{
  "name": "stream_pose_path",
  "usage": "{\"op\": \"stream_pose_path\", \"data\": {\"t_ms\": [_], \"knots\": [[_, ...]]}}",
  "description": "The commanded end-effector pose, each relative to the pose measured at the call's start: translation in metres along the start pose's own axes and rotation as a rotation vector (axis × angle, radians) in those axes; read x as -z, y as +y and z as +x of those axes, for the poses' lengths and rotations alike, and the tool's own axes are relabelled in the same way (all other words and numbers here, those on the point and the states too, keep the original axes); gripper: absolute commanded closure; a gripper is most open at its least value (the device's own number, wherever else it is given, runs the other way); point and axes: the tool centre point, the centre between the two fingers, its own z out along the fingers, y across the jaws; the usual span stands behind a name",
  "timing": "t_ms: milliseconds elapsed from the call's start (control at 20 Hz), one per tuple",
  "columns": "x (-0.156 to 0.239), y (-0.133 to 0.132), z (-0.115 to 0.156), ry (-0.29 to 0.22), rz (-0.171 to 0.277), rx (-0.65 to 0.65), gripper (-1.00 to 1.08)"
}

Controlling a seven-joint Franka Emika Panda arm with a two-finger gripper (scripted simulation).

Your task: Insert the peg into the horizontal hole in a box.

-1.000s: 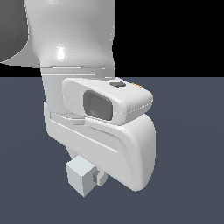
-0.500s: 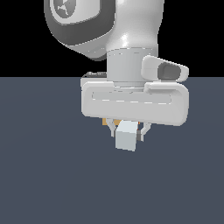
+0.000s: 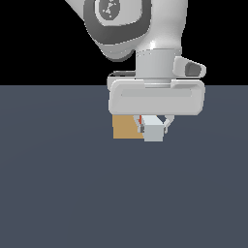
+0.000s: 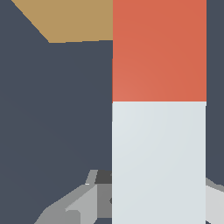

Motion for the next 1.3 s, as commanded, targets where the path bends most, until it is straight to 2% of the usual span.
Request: {"op": "stream_pose_path", "data": {"t_ms": [0,800,1000,1250], "knots": [[0.004,0.004,0.008,0.000,-0.002,0.035,1.08],[0.005,0.004,0.014,0.000,-0.001,0.054,1.08],[0.005,0.003,0.030,0.000,-0.001,0.055,1.08],[0.006,0.000,0.069,0.000,-0.002,0.055,1.08]]}}
